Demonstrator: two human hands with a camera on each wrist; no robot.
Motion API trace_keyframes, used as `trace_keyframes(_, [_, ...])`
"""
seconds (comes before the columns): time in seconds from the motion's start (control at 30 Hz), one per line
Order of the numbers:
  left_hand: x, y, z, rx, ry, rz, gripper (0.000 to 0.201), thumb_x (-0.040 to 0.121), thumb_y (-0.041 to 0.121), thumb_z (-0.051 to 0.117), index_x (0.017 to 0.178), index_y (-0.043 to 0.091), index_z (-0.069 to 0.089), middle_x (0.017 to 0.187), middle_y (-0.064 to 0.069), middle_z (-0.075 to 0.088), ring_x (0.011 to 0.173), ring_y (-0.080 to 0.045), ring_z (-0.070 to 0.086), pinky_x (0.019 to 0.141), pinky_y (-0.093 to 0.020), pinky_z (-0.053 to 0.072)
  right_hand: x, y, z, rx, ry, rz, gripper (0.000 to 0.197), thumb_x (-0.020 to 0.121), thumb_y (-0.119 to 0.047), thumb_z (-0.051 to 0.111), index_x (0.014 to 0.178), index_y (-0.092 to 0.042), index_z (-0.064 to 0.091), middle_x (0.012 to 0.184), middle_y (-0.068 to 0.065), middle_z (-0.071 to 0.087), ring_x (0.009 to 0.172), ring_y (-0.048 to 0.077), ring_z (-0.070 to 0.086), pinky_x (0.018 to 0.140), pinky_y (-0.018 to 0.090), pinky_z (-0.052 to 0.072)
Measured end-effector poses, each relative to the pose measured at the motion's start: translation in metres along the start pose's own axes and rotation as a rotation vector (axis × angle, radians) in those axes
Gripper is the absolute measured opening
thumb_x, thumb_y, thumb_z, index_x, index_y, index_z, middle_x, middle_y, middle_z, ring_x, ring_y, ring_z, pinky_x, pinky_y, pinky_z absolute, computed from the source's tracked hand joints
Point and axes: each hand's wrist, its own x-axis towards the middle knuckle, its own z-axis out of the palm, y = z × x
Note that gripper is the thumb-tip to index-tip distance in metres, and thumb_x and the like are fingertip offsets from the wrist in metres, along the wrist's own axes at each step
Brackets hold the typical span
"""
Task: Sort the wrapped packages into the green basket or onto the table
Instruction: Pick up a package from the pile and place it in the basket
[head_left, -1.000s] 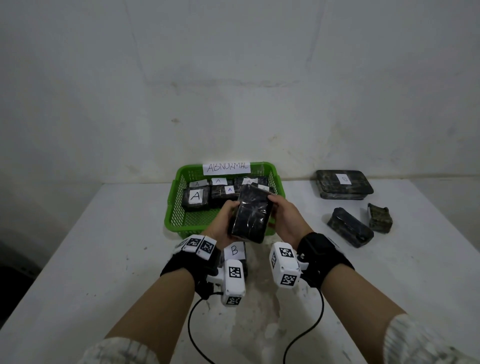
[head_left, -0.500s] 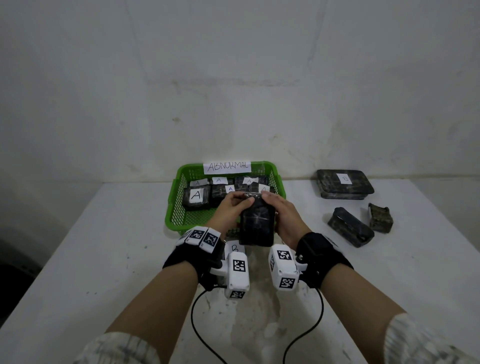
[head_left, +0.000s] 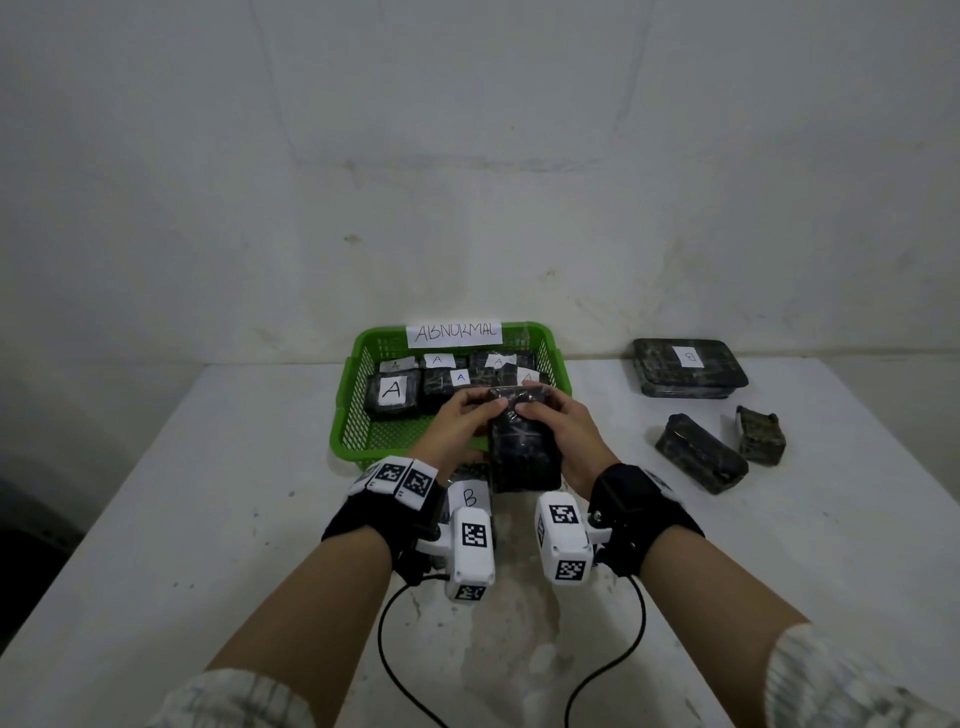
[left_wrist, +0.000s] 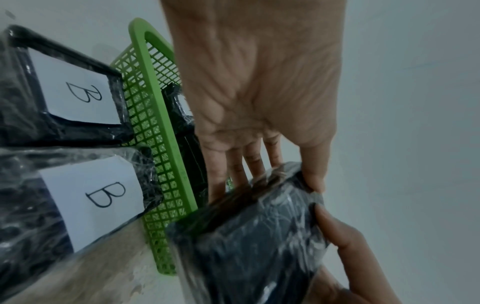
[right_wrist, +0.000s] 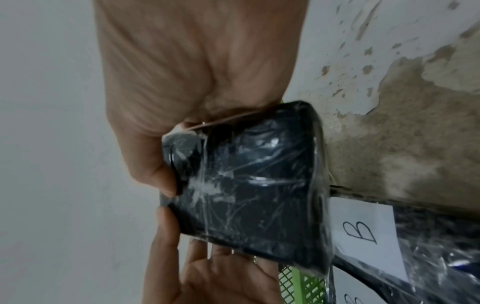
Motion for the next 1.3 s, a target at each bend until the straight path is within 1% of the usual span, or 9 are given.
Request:
trace_keyframes(0.1, [-0.002, -0.003, -0.002, 0.012, -0.03, -0.001, 0.036, 0.087, 0.004, 0.059, 0.119, 0.013, 0.047, 0.116, -0.01, 0.057, 0.102, -0.024, 0.059, 0.085, -0.045, 0.053, 0.001, 0.001, 0.0, 0.004, 0.017, 0.007, 0.036, 0.087, -0.002, 0.063, 0.123, -0.001, 0.057, 0.107, 0.015, 0.068, 0.088, 0.025, 0.067, 0.081, 0.037, 0.056])
trace_keyframes(0.2, [-0.002, -0.007, -0.002, 0.054, 0.004, 0.028, 0.043, 0.087, 0.005, 0.06, 0.127, 0.013, 0.045, 0.126, -0.014, 0.054, 0.11, -0.026, 0.057, 0.091, -0.047, 0.051, 0.001, 0.002, 0.0, -0.027, -0.017, 0.051, 0.041, 0.086, -0.002, 0.064, 0.126, -0.007, 0.055, 0.117, 0.019, 0.064, 0.094, 0.028, 0.066, 0.083, 0.039, 0.056])
trace_keyframes(0.3, [-0.002, -0.007, -0.002, 0.046, 0.014, 0.037, 0.045, 0.089, 0.007, 0.058, 0.131, 0.012, 0.043, 0.13, -0.015, 0.052, 0.112, -0.027, 0.056, 0.088, -0.044, 0.052, 0.001, 0.005, -0.001, -0.08, -0.067, 0.091, 0.052, 0.083, 0.001, 0.066, 0.129, -0.017, 0.05, 0.119, 0.016, 0.064, 0.098, 0.029, 0.065, 0.082, 0.04, 0.056])
trace_keyframes(0.5, [-0.004, -0.008, -0.003, 0.033, -0.048, 0.034, 0.052, 0.09, 0.002, 0.054, 0.139, 0.011, 0.037, 0.132, -0.013, 0.05, 0.113, -0.024, 0.053, 0.084, -0.034, 0.052, 0.002, 0.008, -0.003, -0.012, -0.042, 0.05, 0.048, 0.084, 0.001, 0.067, 0.128, -0.011, 0.053, 0.12, 0.016, 0.065, 0.1, 0.027, 0.066, 0.087, 0.043, 0.055])
trace_keyframes(0.7, [0.001, -0.005, -0.004, 0.103, 0.06, 0.127, 0.055, 0.088, 0.01, 0.06, 0.139, 0.015, 0.039, 0.132, -0.01, 0.052, 0.122, -0.025, 0.05, 0.1, -0.047, 0.045, 0.002, 0.009, -0.006, 0.002, -0.191, 0.14, 0.056, 0.083, 0.001, 0.065, 0.133, -0.019, 0.048, 0.125, 0.013, 0.063, 0.108, 0.031, 0.063, 0.085, 0.046, 0.056])
trace_keyframes(0.8, [0.0, -0.005, -0.004, 0.073, 0.035, 0.088, 0.058, 0.088, 0.012, 0.061, 0.142, 0.015, 0.038, 0.135, -0.009, 0.051, 0.122, -0.025, 0.051, 0.102, -0.05, 0.043, 0.001, 0.013, -0.008, -0.004, -0.139, 0.121, 0.059, 0.083, 0.003, 0.065, 0.135, -0.018, 0.047, 0.128, 0.014, 0.061, 0.115, 0.035, 0.059, 0.09, 0.05, 0.053])
trace_keyframes(1.0, [-0.001, -0.01, -0.002, 0.19, 0.034, 0.142, 0.058, 0.089, 0.012, 0.059, 0.142, 0.012, 0.035, 0.136, -0.01, 0.05, 0.119, -0.018, 0.05, 0.1, -0.034, 0.045, 0.004, 0.014, -0.006, -0.004, -0.107, 0.074, 0.063, 0.084, 0.002, 0.065, 0.14, -0.017, 0.042, 0.127, 0.013, 0.062, 0.118, 0.031, 0.059, 0.098, 0.049, 0.049])
trace_keyframes(1.13, [0.001, -0.012, -0.005, 0.125, 0.051, 0.111, 0.059, 0.088, 0.017, 0.062, 0.141, 0.017, 0.037, 0.138, -0.009, 0.05, 0.124, -0.024, 0.05, 0.101, -0.049, 0.044, 0.003, 0.012, -0.008, -0.012, -0.176, 0.084, 0.071, 0.08, 0.01, 0.066, 0.141, -0.017, 0.041, 0.126, 0.015, 0.063, 0.118, 0.032, 0.059, 0.099, 0.046, 0.048])
trace_keyframes(1.3, [0.0, -0.013, -0.006, 0.12, -0.003, 0.077, 0.067, 0.084, 0.011, 0.066, 0.143, 0.02, 0.035, 0.138, -0.01, 0.048, 0.125, -0.026, 0.049, 0.1, -0.05, 0.045, 0.004, 0.015, -0.009, 0.038, -0.139, 0.073, 0.077, 0.078, 0.013, 0.064, 0.144, -0.015, 0.036, 0.127, 0.017, 0.061, 0.118, 0.032, 0.059, 0.097, 0.045, 0.05])
